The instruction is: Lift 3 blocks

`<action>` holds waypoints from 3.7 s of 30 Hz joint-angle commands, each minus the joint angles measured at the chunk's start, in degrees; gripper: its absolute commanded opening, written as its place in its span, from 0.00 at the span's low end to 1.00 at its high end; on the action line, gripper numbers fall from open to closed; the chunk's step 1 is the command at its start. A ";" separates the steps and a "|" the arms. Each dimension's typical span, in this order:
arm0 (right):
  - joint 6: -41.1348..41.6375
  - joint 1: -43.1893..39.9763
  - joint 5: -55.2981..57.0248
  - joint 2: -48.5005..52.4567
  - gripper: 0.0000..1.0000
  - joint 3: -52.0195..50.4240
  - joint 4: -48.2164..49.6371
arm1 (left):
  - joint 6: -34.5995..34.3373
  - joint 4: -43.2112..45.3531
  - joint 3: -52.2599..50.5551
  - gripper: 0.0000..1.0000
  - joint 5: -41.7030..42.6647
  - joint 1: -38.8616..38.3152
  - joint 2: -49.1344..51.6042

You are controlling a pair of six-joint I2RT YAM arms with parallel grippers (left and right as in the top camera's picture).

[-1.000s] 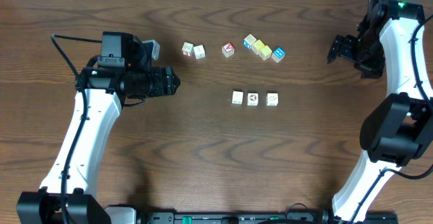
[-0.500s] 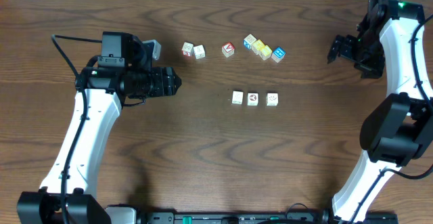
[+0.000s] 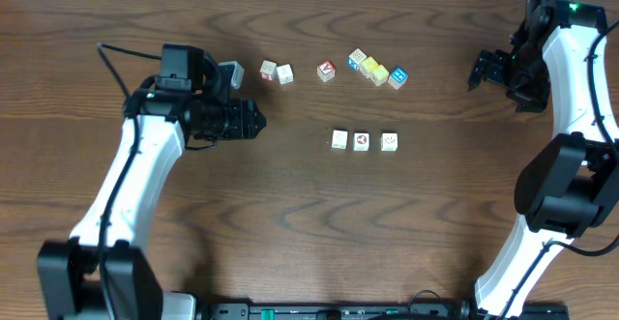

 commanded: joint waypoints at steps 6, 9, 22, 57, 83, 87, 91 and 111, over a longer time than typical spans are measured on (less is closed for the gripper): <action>0.33 0.31 0.52 -1.22 0.99 0.79 -0.07 | -4.52 2.23 0.98 0.34 3.45 -1.79 6.99; 0.33 0.28 0.52 -1.22 0.99 0.79 -0.07 | -4.57 4.31 0.98 0.29 4.20 -3.76 9.51; 0.33 0.31 0.52 -1.22 0.99 0.79 -0.07 | -10.71 18.08 0.98 0.24 0.83 -14.03 16.48; 0.33 0.24 0.50 -1.22 0.99 0.79 -0.07 | -18.78 27.82 0.98 0.19 -6.64 -22.16 24.87; 0.33 0.26 0.52 -1.22 0.99 0.79 -0.07 | -22.18 26.95 0.98 0.19 -6.60 -22.91 24.87; 0.33 0.24 0.50 -1.22 0.99 0.79 -0.07 | -23.45 26.97 0.98 0.19 -6.60 -22.97 24.87; 0.33 0.24 0.52 -1.22 0.99 0.79 -0.07 | -23.43 26.95 0.98 0.19 -6.60 -22.97 24.87; 0.33 0.24 0.52 -1.22 0.99 0.79 -0.07 | -21.38 27.91 0.98 0.19 -6.47 -23.02 24.87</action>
